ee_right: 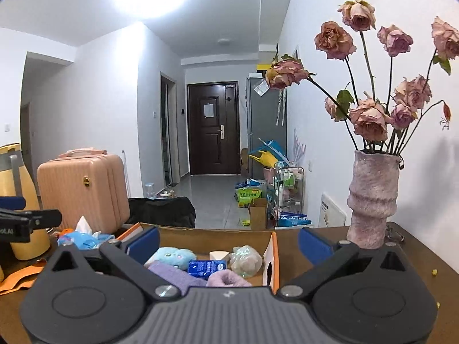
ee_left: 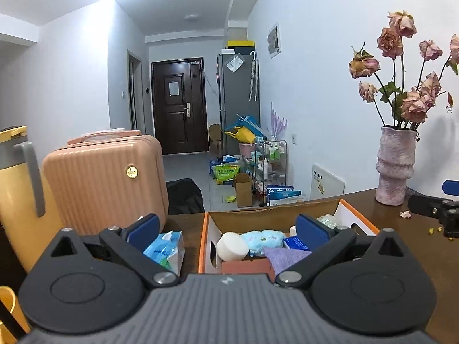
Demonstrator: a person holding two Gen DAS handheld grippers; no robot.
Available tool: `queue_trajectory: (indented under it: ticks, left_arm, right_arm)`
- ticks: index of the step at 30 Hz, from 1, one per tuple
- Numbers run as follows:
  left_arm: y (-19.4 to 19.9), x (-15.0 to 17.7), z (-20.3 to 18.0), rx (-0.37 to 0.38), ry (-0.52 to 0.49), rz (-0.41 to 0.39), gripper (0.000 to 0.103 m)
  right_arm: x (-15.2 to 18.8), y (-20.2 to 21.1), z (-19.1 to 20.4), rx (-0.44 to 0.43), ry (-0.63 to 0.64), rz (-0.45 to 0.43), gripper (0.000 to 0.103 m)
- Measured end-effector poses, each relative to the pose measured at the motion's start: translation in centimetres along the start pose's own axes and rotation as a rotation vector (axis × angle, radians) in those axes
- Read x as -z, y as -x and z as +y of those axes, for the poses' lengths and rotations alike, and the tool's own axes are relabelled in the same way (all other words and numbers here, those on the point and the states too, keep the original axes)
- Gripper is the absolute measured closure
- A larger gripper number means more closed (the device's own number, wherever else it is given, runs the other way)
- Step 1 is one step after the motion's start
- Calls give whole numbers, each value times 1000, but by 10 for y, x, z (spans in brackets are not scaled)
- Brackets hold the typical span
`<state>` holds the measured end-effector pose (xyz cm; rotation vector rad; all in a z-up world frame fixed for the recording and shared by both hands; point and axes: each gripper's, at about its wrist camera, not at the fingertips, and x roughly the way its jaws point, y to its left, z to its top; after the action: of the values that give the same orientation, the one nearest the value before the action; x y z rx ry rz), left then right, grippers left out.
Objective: Organize soft objects
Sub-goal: 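Withdraw both tools from the box back over the table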
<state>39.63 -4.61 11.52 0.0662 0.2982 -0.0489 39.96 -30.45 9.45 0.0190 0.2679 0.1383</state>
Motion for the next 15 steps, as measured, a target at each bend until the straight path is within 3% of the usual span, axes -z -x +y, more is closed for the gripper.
queue_trajectory:
  ticks: [8, 15]
  left_arm:
    - [46, 19, 10, -5, 41, -28, 0]
    - [139, 75, 17, -11, 23, -38, 0]
  right_arm:
    - [6, 45, 18, 31, 19, -56, 0]
    - [49, 135, 45, 54, 65, -71, 0]
